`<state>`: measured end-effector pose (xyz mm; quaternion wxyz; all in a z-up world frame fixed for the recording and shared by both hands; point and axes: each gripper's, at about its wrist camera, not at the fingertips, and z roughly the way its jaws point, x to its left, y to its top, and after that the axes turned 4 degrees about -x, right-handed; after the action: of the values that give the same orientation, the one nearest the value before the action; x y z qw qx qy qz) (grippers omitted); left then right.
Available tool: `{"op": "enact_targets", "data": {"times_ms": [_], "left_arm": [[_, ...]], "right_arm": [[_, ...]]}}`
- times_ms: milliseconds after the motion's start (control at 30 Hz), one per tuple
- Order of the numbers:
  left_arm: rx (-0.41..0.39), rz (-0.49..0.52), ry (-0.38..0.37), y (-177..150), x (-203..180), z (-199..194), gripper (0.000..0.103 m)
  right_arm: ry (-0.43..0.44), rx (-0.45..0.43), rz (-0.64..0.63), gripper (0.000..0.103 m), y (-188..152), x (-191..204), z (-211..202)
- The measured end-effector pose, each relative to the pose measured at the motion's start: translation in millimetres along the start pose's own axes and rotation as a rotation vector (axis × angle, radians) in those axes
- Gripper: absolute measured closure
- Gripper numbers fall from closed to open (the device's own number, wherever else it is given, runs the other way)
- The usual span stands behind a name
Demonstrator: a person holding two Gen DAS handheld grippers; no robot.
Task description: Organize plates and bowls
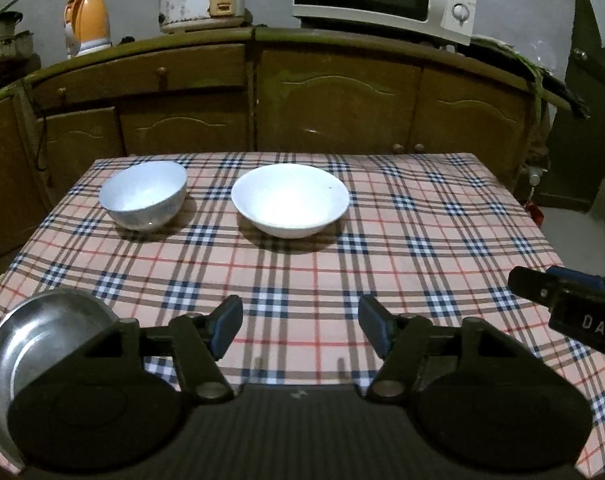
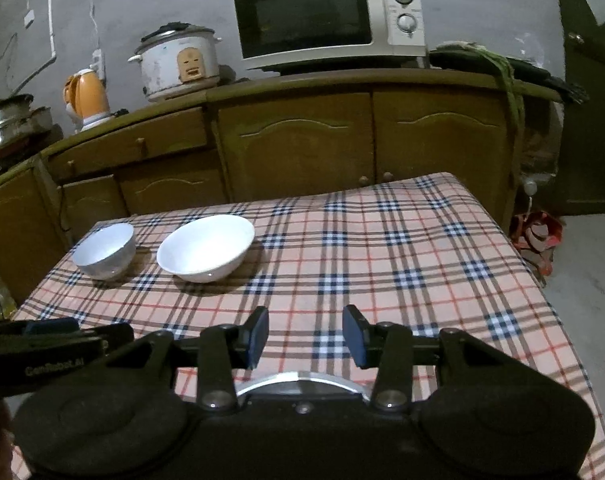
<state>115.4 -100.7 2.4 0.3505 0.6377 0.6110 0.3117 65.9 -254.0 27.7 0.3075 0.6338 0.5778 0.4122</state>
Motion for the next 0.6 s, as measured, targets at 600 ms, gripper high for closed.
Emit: {"op": "enact_targets", "data": {"times_ms": [600], "left_arm": [[0.001, -0.027, 0.054, 42, 38, 49, 0.032]], "right_arm": [[0.029, 0.002, -0.019, 0.048, 41, 26, 61]]}}
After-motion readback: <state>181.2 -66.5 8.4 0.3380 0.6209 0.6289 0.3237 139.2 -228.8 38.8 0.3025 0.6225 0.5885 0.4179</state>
